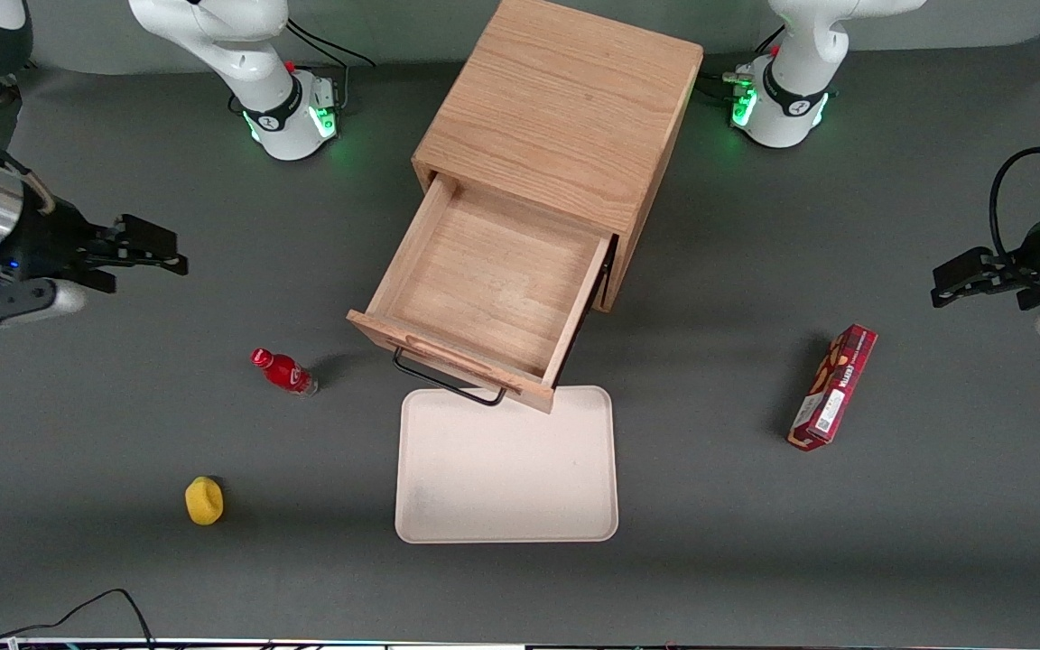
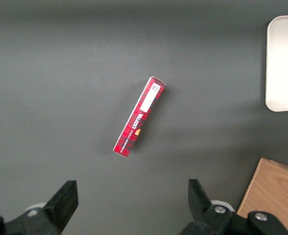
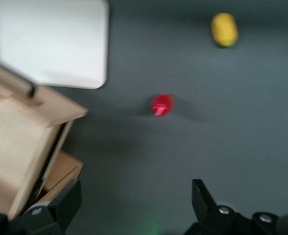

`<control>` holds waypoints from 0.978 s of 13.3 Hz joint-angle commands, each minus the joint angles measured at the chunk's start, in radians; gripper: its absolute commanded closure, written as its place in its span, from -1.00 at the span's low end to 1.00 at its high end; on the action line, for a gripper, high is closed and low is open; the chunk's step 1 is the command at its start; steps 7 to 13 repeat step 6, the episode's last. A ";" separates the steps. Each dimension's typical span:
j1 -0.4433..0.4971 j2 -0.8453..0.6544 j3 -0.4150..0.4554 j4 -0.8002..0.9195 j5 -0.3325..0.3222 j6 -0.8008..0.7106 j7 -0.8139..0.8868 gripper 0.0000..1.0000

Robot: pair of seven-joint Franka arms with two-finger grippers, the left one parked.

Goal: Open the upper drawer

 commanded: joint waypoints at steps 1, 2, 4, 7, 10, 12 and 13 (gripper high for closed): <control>-0.009 -0.082 -0.037 -0.171 -0.054 0.146 0.084 -1.00; -0.009 -0.082 -0.049 -0.174 -0.055 0.153 0.099 -1.00; -0.009 -0.083 -0.052 -0.172 -0.056 0.153 0.098 -1.00; -0.009 -0.079 -0.052 -0.169 -0.056 0.154 0.098 -1.00; -0.009 -0.079 -0.052 -0.169 -0.056 0.154 0.098 -1.00; -0.009 -0.079 -0.052 -0.169 -0.056 0.154 0.098 -1.00; -0.009 -0.079 -0.052 -0.169 -0.056 0.154 0.098 -1.00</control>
